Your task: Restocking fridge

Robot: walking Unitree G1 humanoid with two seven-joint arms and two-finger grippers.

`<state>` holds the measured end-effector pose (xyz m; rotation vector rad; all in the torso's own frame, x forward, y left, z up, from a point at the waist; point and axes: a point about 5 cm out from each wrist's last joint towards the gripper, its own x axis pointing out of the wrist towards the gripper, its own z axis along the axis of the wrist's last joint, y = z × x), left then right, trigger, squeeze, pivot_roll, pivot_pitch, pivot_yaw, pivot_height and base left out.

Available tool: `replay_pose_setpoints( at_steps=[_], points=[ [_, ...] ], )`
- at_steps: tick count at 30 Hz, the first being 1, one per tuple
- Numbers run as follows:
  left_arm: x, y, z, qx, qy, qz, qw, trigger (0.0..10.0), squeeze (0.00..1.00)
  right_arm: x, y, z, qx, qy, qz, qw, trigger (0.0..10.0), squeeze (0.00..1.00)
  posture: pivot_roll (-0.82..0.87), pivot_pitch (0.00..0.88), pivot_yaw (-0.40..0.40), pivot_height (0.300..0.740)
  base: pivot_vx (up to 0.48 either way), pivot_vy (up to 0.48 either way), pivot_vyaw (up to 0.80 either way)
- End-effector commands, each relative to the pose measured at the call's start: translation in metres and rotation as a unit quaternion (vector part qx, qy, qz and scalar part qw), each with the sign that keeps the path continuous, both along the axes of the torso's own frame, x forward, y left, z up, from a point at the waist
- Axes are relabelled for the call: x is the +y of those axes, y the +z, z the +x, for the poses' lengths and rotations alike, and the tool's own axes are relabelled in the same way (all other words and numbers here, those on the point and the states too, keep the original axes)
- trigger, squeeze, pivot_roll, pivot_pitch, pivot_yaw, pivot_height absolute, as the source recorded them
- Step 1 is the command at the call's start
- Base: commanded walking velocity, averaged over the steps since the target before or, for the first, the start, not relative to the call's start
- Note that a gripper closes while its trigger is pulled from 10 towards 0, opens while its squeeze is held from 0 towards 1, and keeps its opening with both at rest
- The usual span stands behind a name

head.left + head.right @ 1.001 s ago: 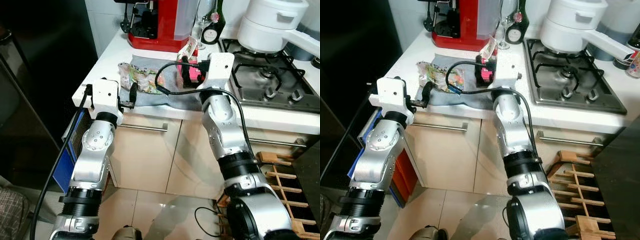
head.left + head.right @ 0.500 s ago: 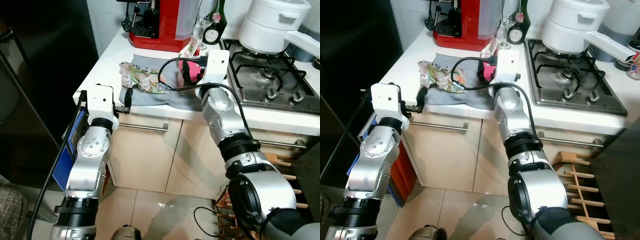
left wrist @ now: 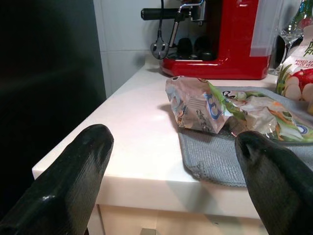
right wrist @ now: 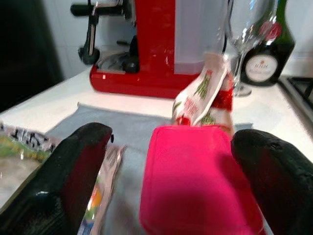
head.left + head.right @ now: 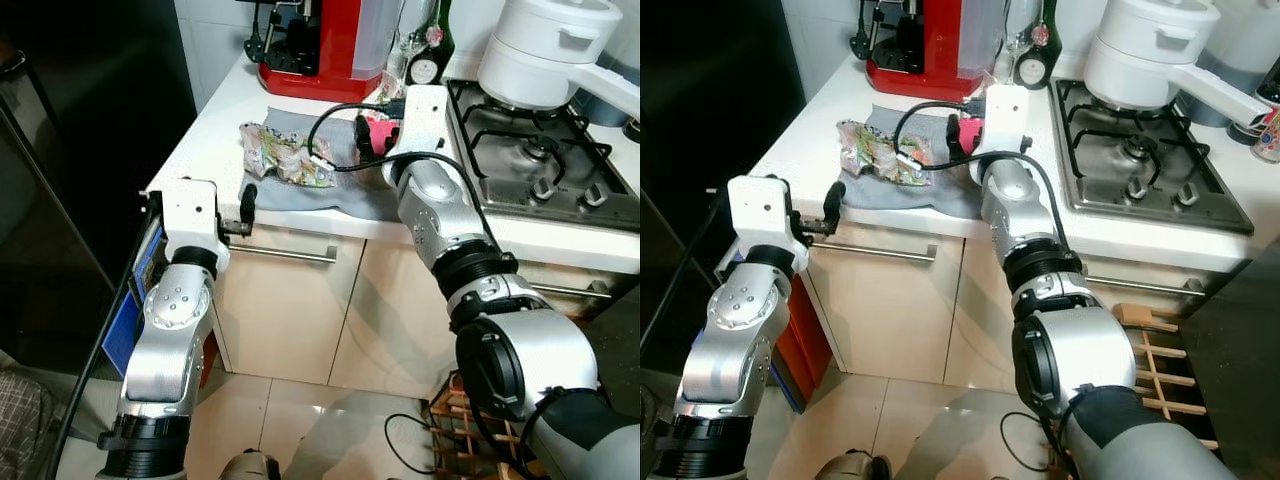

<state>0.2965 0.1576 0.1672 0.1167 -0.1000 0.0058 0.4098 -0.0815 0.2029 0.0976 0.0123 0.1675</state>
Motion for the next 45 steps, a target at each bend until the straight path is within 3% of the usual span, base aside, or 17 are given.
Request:
replay_pose_setpoints(
  at_steps=[1,14,23,34,45],
  points=[
    [0.000,0.004,-0.002,-0.003,0.004,0.001,1.000,10.0,0.00,0.002,0.001,0.001,0.007,0.006,-0.006,1.000,10.0,0.00,0.16,0.000,-0.056,0.740,0.000,0.000,0.00],
    [-0.002,0.003,-0.002,0.005,0.006,-0.003,1.000,10.0,0.00,-0.004,-0.011,0.001,0.051,-0.016,0.004,0.999,10.0,0.00,0.15,0.000,-0.061,0.740,0.000,0.000,0.00],
    [-0.004,0.001,-0.003,0.010,0.008,-0.007,1.000,10.0,0.00,-0.005,-0.017,0.001,0.085,-0.012,0.037,0.996,10.0,0.00,0.15,0.000,-0.067,0.740,0.000,0.000,0.00],
    [-0.004,0.000,-0.002,0.012,0.010,-0.008,1.000,10.0,0.00,0.005,0.006,0.003,0.006,0.007,-0.037,0.999,10.0,0.00,0.15,0.000,-0.073,0.740,0.000,0.000,0.00],
    [-0.005,0.000,-0.001,0.012,0.011,-0.010,1.000,10.0,0.00,0.001,0.009,0.002,-0.003,-0.002,-0.020,1.000,10.0,0.00,0.14,0.000,-0.077,0.740,0.000,0.000,0.00]
  ],
)
